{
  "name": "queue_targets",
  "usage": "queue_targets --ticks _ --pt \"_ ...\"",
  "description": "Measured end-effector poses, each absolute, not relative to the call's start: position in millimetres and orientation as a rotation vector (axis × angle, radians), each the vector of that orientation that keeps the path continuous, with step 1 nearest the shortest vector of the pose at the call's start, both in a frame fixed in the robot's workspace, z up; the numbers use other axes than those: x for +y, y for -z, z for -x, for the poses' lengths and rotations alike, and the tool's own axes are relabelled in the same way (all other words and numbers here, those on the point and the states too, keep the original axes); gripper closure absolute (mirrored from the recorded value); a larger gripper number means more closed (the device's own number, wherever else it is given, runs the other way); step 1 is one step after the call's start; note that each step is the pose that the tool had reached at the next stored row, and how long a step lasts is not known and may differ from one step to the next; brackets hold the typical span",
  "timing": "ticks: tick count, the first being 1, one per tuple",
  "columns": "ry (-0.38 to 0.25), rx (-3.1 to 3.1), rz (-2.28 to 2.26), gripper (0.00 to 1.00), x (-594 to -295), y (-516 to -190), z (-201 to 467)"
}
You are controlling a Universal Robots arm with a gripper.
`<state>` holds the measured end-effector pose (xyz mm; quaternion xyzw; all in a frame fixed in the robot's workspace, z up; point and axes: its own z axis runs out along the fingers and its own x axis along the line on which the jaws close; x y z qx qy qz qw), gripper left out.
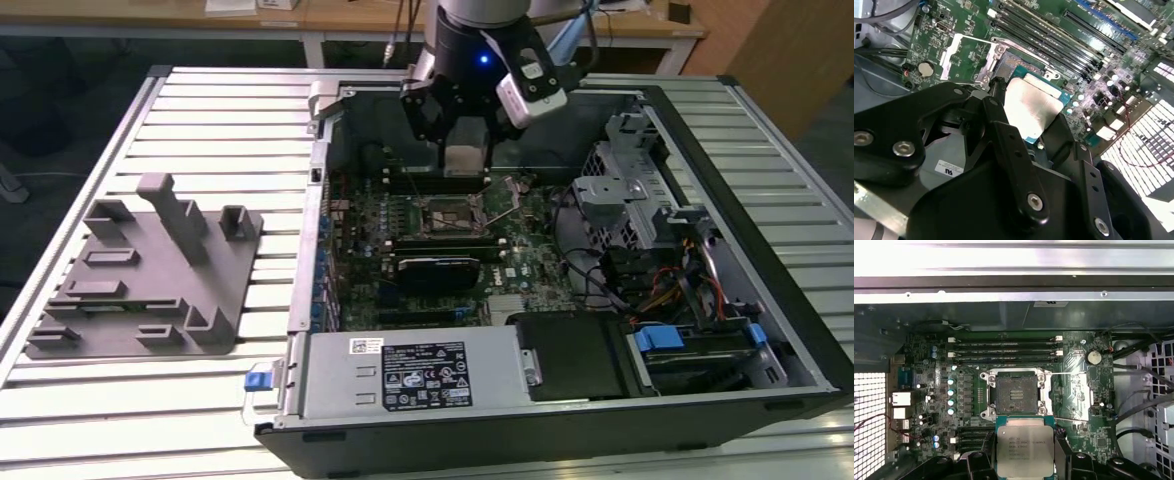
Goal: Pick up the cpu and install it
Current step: 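Pick up the cpu and move it towards the insertion slot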
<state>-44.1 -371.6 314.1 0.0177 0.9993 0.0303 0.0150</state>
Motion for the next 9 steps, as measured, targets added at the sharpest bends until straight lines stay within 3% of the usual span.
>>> queue_targets --ticks 9 --pt "-0.095 3.11 -0.034 0.45 -366 -299 44"
